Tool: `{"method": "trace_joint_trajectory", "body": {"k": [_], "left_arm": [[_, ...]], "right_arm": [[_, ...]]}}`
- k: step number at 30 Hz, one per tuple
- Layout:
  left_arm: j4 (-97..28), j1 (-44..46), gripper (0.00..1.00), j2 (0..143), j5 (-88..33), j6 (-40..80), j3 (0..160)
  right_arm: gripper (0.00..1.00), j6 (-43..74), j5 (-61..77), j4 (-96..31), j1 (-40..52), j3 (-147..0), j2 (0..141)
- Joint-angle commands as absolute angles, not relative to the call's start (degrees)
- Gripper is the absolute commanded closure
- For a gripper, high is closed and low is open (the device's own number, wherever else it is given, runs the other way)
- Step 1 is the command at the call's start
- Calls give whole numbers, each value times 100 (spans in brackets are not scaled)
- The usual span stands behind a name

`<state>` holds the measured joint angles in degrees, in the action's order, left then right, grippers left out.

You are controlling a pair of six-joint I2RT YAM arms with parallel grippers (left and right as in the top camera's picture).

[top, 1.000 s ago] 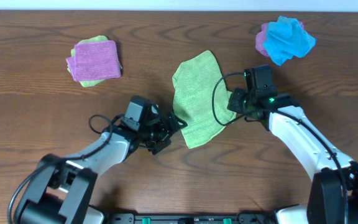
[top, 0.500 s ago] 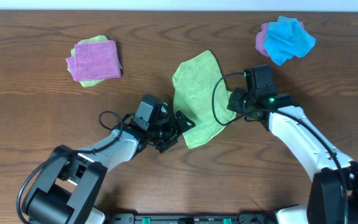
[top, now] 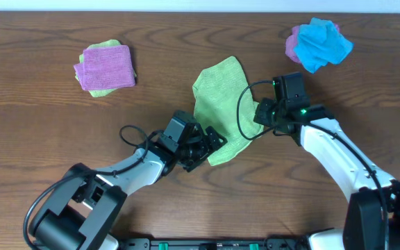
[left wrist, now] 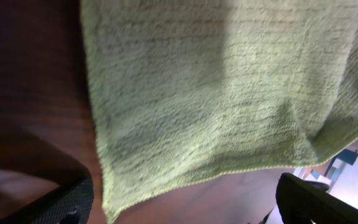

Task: Fold the cloth
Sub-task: 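Reach the left gripper to the green cloth's left corner and grasp it, then lift the green cloth with both grippers and stretch it toward the back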

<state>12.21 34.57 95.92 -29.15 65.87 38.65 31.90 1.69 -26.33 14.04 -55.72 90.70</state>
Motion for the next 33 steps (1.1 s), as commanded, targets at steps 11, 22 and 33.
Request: {"method": "trace_joint_trajectory", "body": {"k": [11,22,33], "left_arm": [[1968,3461,48,10499,-2974,6834,3881],[2423,2908,94,10447,-3612,6335,3896],[2381,1129,94,10189,-5251,5721,4001]], "right_arm": [[99,3275,193,-2639,1400,-5570,9032],[99,3275,99,-2722,1400,-5570,9032],[99,3522,-215,-3723,1406,-5570,9032]]}}
